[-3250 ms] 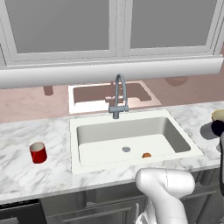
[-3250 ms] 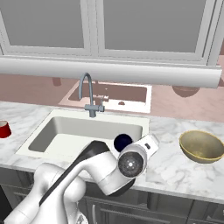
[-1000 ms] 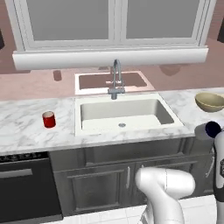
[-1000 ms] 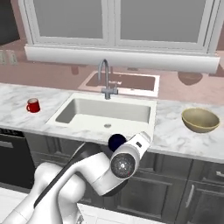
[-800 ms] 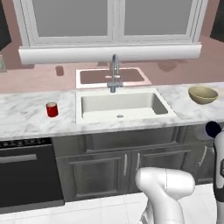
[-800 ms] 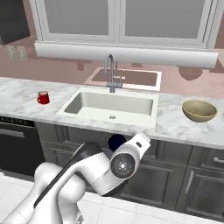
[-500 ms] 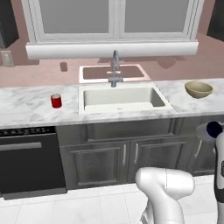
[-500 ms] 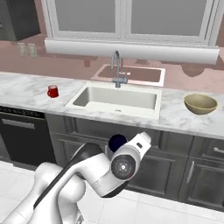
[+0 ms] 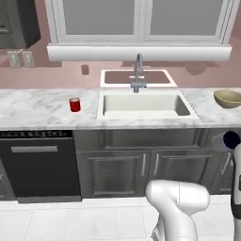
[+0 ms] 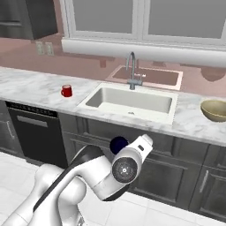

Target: Clear the mugs and bowl far away from the sink.

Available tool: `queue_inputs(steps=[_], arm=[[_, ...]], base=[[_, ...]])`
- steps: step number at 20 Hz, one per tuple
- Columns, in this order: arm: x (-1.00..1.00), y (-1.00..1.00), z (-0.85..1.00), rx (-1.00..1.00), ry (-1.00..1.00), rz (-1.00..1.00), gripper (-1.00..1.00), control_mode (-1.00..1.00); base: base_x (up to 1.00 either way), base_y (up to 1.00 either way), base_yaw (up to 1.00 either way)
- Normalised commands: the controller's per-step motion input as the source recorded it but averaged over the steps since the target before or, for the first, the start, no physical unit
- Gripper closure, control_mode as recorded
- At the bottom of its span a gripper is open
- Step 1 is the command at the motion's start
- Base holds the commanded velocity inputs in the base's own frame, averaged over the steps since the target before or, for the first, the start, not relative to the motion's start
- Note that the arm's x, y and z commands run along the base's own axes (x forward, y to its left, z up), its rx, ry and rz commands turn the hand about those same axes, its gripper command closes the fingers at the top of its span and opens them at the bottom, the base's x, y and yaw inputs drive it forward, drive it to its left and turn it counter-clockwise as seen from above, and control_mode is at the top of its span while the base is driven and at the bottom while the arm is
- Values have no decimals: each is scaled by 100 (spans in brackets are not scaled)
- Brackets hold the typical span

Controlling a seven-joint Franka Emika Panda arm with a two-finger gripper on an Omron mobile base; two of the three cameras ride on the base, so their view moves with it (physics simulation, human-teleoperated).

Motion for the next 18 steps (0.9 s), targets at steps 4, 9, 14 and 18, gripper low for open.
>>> queue_inputs(steps=[4,9,14,18], arm=[[0,0,0,0,0,0,100,100],[0,0,0,0,0,0,100,100],[0,0,0,0,0,0,100,100],[0,0,0,0,0,0,100,100]], base=[[0,0,37],[-2,0,46],[-14,0,56],[-14,0,58]])
